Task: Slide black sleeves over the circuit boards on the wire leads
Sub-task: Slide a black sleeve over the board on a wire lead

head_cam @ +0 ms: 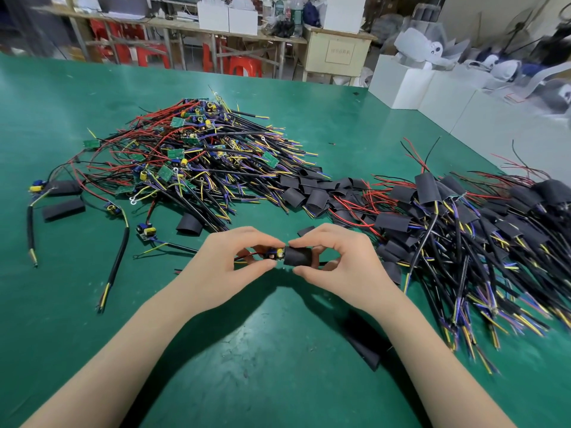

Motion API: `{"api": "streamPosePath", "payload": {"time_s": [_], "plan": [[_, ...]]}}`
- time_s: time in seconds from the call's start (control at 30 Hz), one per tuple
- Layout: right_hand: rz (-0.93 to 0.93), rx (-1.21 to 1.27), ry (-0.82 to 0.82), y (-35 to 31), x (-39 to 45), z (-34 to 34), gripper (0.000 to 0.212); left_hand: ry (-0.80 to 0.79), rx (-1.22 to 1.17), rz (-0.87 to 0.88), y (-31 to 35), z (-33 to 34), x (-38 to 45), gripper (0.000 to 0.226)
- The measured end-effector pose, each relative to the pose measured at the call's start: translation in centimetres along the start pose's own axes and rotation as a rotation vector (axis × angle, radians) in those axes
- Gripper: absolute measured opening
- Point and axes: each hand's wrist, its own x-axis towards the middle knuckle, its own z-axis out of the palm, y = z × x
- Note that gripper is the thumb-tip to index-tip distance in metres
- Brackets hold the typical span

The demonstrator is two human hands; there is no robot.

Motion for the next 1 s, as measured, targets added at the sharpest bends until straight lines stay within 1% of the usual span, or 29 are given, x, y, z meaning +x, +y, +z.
{"api": "streamPosePath", "payload": {"time_s": [0.07, 0.23, 0.3, 0.4, 0.47, 0.53, 0.67, 0.73, 0.87, 1.0], "plan": [[-0.013, 0.003, -0.012, 0.1, 0.0, 0.2, 0.034, 0.012, -0.008, -0.009, 0.0, 0.1, 0.0, 0.027], [-0.046, -0.022, -0.009, 0.4, 0.1, 0.8, 0.035, 0.055, -0.068, -0.021, -0.2, 0.6, 0.0, 0.043], [-0.073, -0.028, 0.002, 0.4, 0.1, 0.9, 0.035, 0.057, -0.125, -0.057, -0.4, 0.4, 0.1, 0.044], [-0.126, -0.007, 0.055, 0.2, 0.1, 0.8, 0.036, 0.054, -0.216, -0.121, -0.8, -0.3, 0.2, 0.035], [-0.194, -0.027, 0.103, 0.0, 0.2, 0.7, 0.036, 0.057, -0.256, -0.143, -1.0, -0.7, 0.3, 0.026], [-0.280, -0.056, 0.138, -0.1, 0.2, 0.6, 0.034, 0.061, -0.299, -0.160, -0.9, -0.8, 0.4, 0.023], [-0.399, -0.110, 0.177, -0.4, 0.2, 0.8, 0.032, 0.075, -0.418, -0.188, -0.6, -0.9, 0.4, 0.023], [-0.435, -0.167, 0.173, -0.5, 0.3, 1.0, 0.032, 0.076, -0.432, -0.184, -0.5, -0.7, 0.3, 0.025], [-0.489, -0.267, 0.164, -0.5, 0.3, 1.3, 0.032, 0.087, -0.440, -0.212, -0.5, -0.2, 0.2, 0.026], [-0.496, -0.282, 0.188, -0.3, 0.4, 1.0, 0.032, 0.089, -0.502, -0.265, -0.2, -0.3, 0.3, 0.025]]}}
